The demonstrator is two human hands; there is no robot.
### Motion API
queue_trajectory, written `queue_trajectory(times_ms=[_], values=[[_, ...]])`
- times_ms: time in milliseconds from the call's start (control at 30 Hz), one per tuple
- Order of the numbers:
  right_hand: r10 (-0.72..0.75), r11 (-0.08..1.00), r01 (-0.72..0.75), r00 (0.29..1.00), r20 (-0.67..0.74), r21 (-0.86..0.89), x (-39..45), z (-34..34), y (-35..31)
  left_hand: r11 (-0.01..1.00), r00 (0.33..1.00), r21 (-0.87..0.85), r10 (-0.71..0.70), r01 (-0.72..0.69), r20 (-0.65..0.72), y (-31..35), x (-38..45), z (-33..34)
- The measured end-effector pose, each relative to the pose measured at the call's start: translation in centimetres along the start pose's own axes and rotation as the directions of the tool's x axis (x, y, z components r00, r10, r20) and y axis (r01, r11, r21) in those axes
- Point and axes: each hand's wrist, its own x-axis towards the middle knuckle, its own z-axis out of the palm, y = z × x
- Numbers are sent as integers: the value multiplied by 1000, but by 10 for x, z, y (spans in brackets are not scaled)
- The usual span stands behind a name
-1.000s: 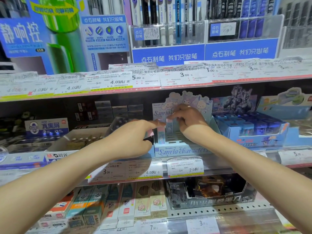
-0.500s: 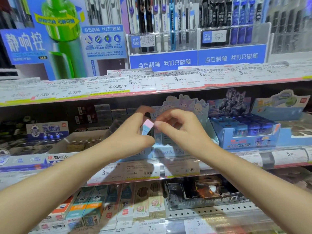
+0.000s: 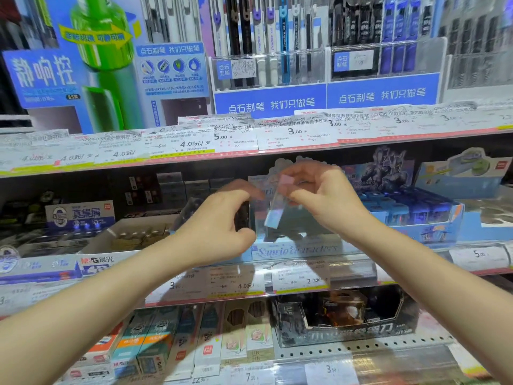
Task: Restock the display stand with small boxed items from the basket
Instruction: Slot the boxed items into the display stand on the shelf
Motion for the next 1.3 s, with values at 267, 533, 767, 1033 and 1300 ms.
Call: queue_trajectory(times_ms=[267,533,767,1033,1300], values=[[-3,988,-6,998,-57,-153,18,1,34,994,976,110,-10,-15,220,-11,0,1],[61,995,-62,998,-15,-80,27,9,52,996,968,74,23,-42,249,-10,4,-1],[39,997,-36,999,37,-63,31,10,54,992,964,113,28,-59,264,-13,6,-2],[2,992,14,992,124,-126,36,7,54,991,960,115,41,-75,275,-17,8,-3],[17,995,0,985,170,-101,37,3,53,988,962,135,36,-76,272,-14,10,-5]])
